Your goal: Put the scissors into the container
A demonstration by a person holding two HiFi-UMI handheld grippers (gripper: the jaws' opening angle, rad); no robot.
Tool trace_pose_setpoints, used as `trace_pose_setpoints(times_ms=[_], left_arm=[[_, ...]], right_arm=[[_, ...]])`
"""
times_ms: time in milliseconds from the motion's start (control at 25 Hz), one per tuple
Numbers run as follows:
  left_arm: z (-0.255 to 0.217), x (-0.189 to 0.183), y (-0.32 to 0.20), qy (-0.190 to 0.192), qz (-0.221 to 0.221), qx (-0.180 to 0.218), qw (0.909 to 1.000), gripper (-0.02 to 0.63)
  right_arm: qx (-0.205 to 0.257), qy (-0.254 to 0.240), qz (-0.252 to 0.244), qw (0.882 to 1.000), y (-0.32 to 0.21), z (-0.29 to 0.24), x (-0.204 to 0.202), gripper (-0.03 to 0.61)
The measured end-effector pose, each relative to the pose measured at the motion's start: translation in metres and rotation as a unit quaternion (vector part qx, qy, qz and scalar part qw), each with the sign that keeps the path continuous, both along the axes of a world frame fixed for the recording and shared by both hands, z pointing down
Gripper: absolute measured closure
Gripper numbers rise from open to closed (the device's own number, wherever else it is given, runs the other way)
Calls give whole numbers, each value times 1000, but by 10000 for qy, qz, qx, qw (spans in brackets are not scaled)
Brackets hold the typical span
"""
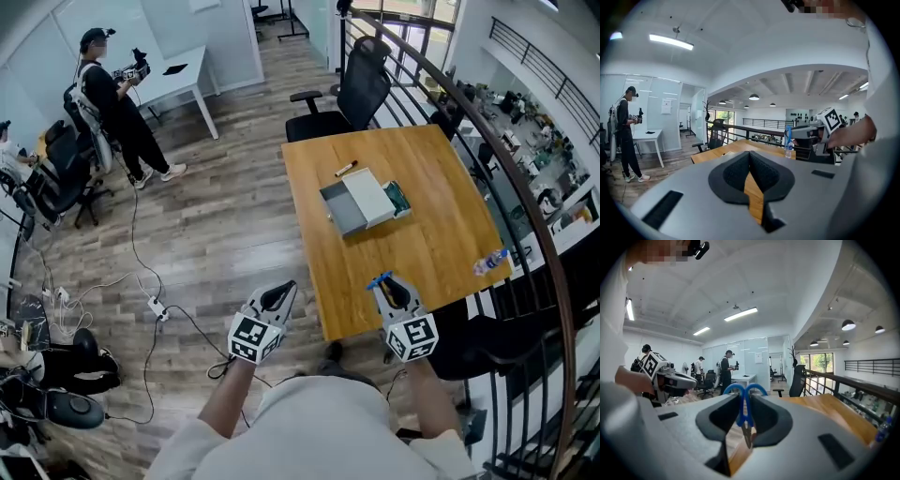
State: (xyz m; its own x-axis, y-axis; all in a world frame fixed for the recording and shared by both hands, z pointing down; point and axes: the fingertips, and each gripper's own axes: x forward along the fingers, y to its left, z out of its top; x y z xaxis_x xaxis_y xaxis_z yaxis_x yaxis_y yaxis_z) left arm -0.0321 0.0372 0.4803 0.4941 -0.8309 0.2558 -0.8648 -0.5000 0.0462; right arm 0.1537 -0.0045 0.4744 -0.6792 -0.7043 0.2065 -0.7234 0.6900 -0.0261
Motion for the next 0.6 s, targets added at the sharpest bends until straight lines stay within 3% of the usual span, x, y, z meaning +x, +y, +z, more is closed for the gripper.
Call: trace_pose_setpoints(times_ms=[600], left_arm=[[19,37,-92,55,-267,-194,9994,620]], right_arm=[[-98,-38,-271,9996,-97,22,23,497]])
